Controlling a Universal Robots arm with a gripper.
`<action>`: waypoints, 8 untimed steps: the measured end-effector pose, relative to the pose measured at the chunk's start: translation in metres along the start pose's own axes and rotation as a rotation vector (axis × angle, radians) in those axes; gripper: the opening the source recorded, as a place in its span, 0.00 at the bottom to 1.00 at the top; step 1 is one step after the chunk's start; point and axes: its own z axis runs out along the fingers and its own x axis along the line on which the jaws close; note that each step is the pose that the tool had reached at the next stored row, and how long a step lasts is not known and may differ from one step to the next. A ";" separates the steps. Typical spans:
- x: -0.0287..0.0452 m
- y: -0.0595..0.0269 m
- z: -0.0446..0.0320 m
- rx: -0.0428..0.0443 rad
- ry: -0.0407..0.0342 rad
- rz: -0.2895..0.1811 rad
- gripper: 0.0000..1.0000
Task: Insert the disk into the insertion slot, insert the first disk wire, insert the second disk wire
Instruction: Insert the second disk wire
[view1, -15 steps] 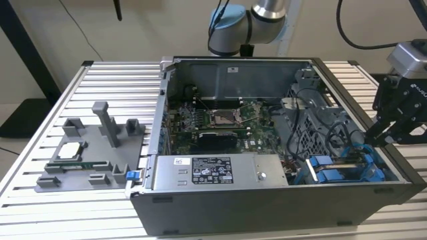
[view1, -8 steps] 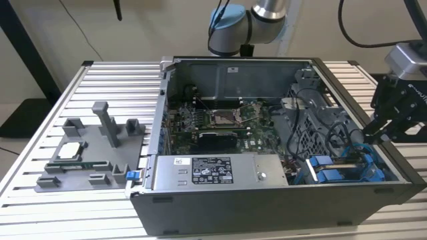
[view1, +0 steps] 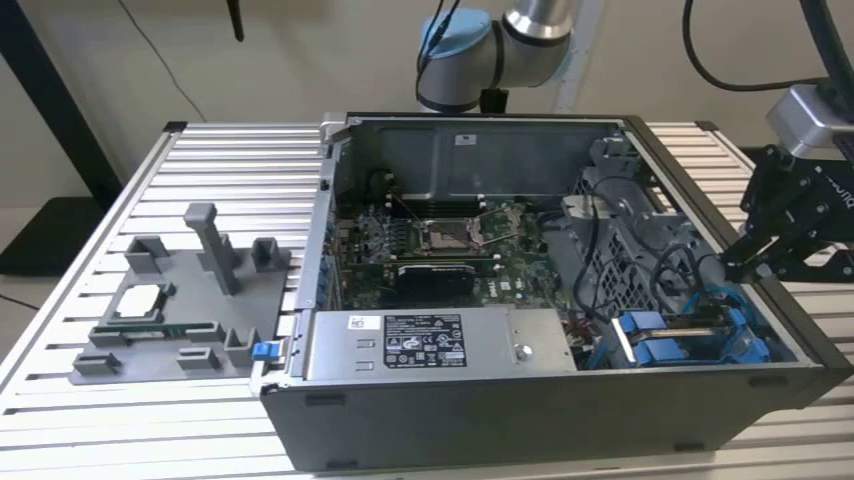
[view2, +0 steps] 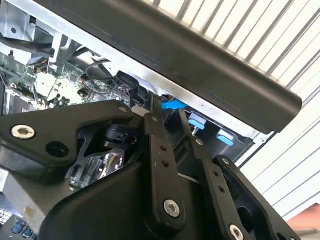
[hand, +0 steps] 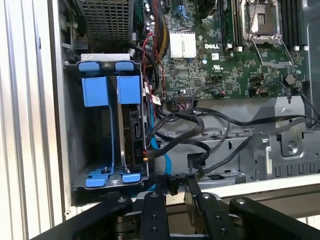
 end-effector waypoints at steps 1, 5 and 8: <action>0.0001 0.0000 0.0000 0.0000 0.0000 0.000 1.00; 0.0002 0.0000 0.0000 0.0000 0.0000 0.000 0.00; 0.0002 0.0000 0.0000 -0.0001 -0.0001 0.000 0.00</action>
